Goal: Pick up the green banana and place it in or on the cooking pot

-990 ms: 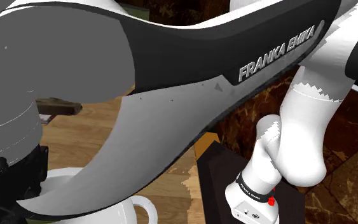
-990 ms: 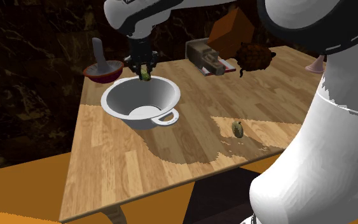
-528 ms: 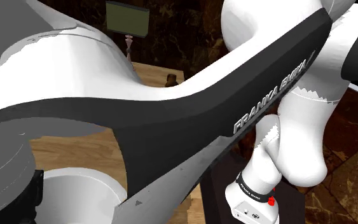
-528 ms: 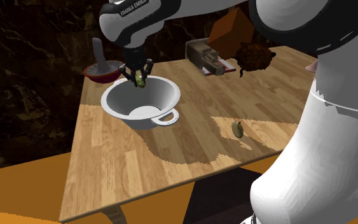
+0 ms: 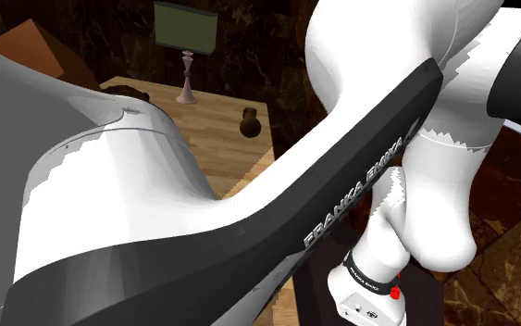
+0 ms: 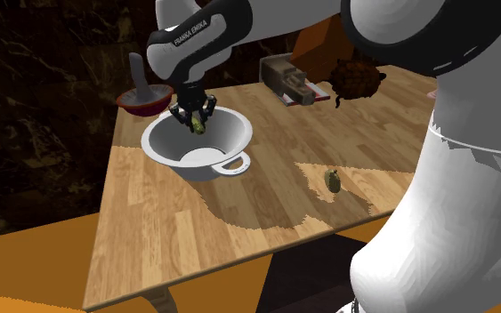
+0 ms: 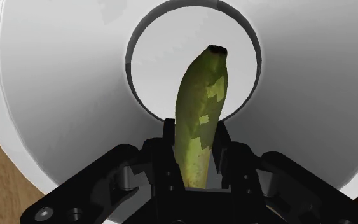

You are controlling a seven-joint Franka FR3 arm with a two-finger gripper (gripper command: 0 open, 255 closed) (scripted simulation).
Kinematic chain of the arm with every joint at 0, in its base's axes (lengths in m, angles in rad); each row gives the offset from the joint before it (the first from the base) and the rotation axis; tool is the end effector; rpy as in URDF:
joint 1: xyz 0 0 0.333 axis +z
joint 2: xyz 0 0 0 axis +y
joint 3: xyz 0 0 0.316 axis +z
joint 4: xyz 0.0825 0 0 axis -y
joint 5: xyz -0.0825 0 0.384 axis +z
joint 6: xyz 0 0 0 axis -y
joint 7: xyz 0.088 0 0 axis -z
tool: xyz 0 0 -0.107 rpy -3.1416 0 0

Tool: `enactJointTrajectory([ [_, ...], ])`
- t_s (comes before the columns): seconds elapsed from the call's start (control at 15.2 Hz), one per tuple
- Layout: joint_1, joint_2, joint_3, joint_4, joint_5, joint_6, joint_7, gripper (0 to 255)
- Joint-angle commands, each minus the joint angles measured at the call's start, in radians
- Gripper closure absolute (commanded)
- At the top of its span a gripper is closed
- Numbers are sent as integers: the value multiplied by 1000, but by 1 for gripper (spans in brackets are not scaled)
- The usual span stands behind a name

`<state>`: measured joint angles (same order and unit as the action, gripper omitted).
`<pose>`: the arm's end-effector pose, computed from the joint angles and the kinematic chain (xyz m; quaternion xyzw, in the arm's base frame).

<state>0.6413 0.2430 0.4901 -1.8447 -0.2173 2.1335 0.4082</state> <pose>0.2884 0.5513 0.4155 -0.9166 -0.3960 -0.0543 0.0004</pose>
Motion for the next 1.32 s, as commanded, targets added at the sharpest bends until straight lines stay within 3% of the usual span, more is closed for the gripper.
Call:
enactJointTrajectory([
  [0.0, 0, 0, 0, -4, -1, 5, 2, 255],
  [0.33, 0, 0, 0, -4, -1, 5, 2, 255],
  [0.4, 0, 0, 0, -4, -1, 5, 2, 0],
  [0.73, 0, 0, 0, -4, -1, 5, 2, 0],
  [0.99, -5, -53, 12, 58, 37, -103, -23, 0],
  [1.25, -5, -53, 12, 58, 37, -103, -23, 0],
])
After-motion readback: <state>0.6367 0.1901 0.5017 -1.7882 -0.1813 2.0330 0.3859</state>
